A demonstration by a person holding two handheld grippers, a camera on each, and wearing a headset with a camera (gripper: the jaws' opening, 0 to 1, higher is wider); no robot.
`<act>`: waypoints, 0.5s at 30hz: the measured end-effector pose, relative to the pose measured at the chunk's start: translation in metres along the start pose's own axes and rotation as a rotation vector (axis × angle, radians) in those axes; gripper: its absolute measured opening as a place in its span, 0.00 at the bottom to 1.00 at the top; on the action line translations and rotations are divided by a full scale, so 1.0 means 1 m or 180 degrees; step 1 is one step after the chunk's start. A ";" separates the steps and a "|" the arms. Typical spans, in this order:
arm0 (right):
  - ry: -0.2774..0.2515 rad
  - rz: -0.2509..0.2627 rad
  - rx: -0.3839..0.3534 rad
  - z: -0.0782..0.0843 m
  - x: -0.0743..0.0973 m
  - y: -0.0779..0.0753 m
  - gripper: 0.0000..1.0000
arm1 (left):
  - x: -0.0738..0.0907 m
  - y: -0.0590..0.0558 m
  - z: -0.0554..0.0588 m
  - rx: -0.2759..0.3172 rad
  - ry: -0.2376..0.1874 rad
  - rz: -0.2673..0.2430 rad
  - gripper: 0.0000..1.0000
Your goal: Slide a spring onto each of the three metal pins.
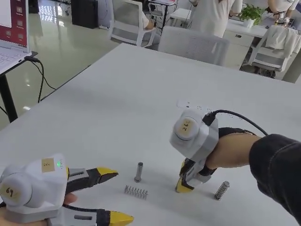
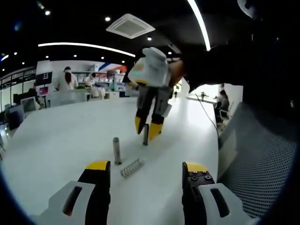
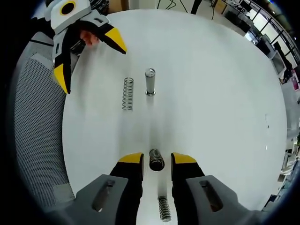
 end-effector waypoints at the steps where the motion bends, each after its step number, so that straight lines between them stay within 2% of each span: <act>1: -0.0016 0.0010 0.0007 -0.001 0.002 0.000 0.21 | 0.000 0.000 0.000 0.0000 -0.0001 0.0001 0.57; 6: -0.0117 0.0034 0.0006 -0.008 0.009 0.002 0.22 | 0.000 0.000 -0.001 -0.0010 0.0005 0.0005 0.57; 15: -0.0259 -0.0023 0.0031 -0.022 0.014 0.013 0.21 | 0.000 -0.001 -0.002 -0.0026 0.0018 0.0012 0.56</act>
Point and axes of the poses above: the centre of the closed fingertips' face, and the gripper's own axes: x roughly backward along the fingers, y roughly to its left, z roughly out of its underside, the point moved 9 cm from there along x, roughly backward along the fingers, and after that the axes turned 4 degrees about y, right-handed, at the moved point
